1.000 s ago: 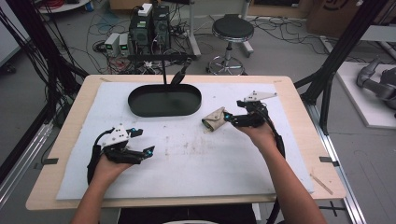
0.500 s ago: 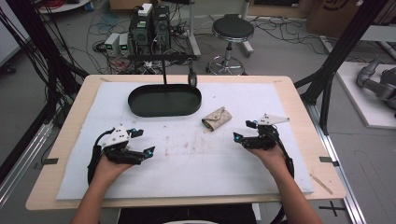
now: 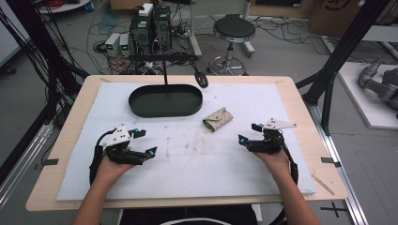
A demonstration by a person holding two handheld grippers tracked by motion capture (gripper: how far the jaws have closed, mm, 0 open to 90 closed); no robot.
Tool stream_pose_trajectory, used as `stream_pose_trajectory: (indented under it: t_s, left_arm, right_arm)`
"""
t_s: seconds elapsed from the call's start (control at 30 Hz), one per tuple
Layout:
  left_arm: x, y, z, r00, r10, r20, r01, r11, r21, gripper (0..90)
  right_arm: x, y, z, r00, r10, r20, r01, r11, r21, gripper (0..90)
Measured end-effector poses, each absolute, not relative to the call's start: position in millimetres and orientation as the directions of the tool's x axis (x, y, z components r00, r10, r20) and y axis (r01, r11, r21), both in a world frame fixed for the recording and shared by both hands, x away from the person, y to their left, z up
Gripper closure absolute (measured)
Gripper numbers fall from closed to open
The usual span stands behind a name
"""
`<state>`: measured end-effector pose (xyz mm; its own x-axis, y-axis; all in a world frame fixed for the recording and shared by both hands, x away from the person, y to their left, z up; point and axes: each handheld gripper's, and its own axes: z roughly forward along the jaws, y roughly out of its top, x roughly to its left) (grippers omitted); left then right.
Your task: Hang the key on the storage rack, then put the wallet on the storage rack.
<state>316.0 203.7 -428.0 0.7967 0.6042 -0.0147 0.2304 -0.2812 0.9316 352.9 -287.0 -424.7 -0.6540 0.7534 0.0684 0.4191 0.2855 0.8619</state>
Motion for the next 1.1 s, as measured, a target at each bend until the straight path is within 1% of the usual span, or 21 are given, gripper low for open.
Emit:
stream_pose_trajectory:
  t_s: [0.57,0.77,0.87,0.93,1.0,1.07,1.1]
  left_arm:
    - [315.7,202.9,-427.7,0.798,0.602,-0.016,0.233,-0.284,0.930,18.7]
    - [316.4,198.2,-427.9,0.798,0.603,-0.019,0.242,-0.291,0.926,18.7]
    - [317.7,193.9,-425.8,0.800,0.599,-0.042,0.248,-0.266,0.931,18.7]
    - [320.7,191.0,-422.3,0.798,0.601,-0.049,0.247,-0.252,0.936,18.7]
    - [325.5,187.3,-419.9,0.798,0.599,-0.067,0.254,-0.234,0.938,18.7]
    - [333.3,180.3,-418.1,0.796,0.600,-0.073,0.263,-0.236,0.935,18.7]
    - [337.8,175.7,-417.3,0.796,0.601,-0.068,0.265,-0.246,0.932,18.7]
  right_arm:
    - [354.0,-291.8,-425.1,-0.638,0.767,0.063,0.423,0.280,0.862,20.5]
    - [354.6,-292.9,-426.0,-0.639,0.766,0.072,0.440,0.286,0.851,20.5]
    - [356.6,-296.3,-428.2,-0.624,0.776,0.092,0.473,0.282,0.834,20.5]
    - [356.7,-299.1,-428.5,-0.619,0.779,0.104,0.482,0.272,0.833,20.5]
    - [354.8,-302.2,-429.3,-0.619,0.780,0.094,0.459,0.263,0.848,20.5]
    - [353.0,-306.1,-431.5,-0.616,0.783,0.086,0.455,0.264,0.851,20.5]
    - [352.5,-308.4,-432.3,-0.613,0.784,0.100,0.464,0.255,0.848,20.5]
